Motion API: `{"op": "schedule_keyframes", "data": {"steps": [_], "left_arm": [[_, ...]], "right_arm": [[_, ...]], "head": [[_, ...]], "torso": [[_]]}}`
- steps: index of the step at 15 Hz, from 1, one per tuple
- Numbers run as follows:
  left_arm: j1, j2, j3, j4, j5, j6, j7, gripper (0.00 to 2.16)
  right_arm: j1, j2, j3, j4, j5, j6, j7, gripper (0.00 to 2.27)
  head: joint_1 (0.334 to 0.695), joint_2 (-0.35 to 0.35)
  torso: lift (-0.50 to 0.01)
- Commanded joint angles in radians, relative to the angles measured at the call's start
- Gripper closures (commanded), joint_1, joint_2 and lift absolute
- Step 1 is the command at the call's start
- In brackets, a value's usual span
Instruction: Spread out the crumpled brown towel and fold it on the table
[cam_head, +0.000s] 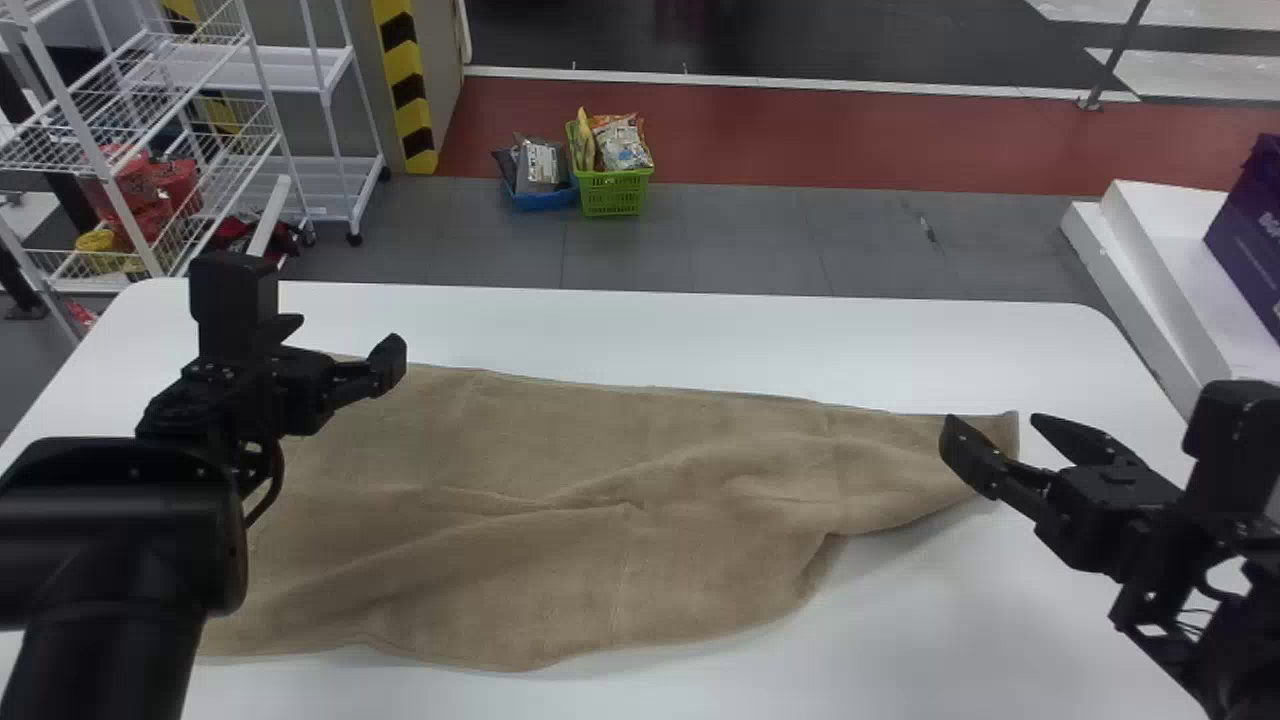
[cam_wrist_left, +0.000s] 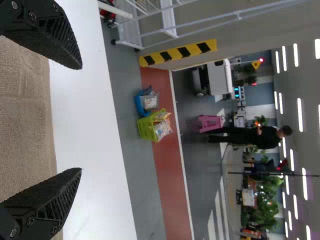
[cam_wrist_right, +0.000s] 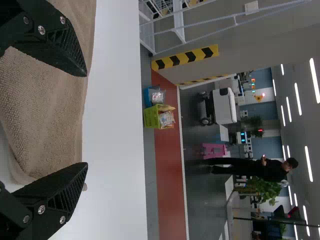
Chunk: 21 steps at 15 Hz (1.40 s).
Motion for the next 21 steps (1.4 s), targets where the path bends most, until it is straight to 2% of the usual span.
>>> {"op": "schedule_keyframes", "data": {"steps": [1, 6, 13, 15, 21], "left_arm": [[-0.039, 0.015, 0.0, 0.04, -0.016, 0.06, -0.007, 0.16], [-0.098, 0.048, 0.012, 0.128, -0.017, 0.073, -0.024, 0.33], [-0.145, 0.078, 0.026, 0.19, -0.019, 0.183, -0.061, 0.33], [-0.145, 0.083, 0.027, 0.198, -0.013, 0.183, -0.061, 0.48], [-0.148, 0.086, 0.03, 0.207, -0.013, 0.186, -0.064, 0.71]], "right_arm": [[0.01, 0.0, 0.011, -0.015, -0.001, -0.002, 0.0, 0.21], [0.02, 0.002, 0.017, -0.026, -0.001, -0.018, 0.0, 0.21], [0.033, 0.002, 0.027, -0.041, -0.001, -0.033, 0.0, 0.21], [0.033, 0.002, 0.028, -0.043, -0.001, -0.036, 0.0, 0.21], [0.034, 0.002, 0.031, -0.046, -0.001, -0.036, -0.002, 0.21]], "head": [[0.695, -0.032], [0.695, -0.001], [0.695, 0.028], [0.695, 0.037], [0.695, 0.048]], "torso": [[-0.127], [-0.127], [-0.127], [-0.127], [-0.127]]}}
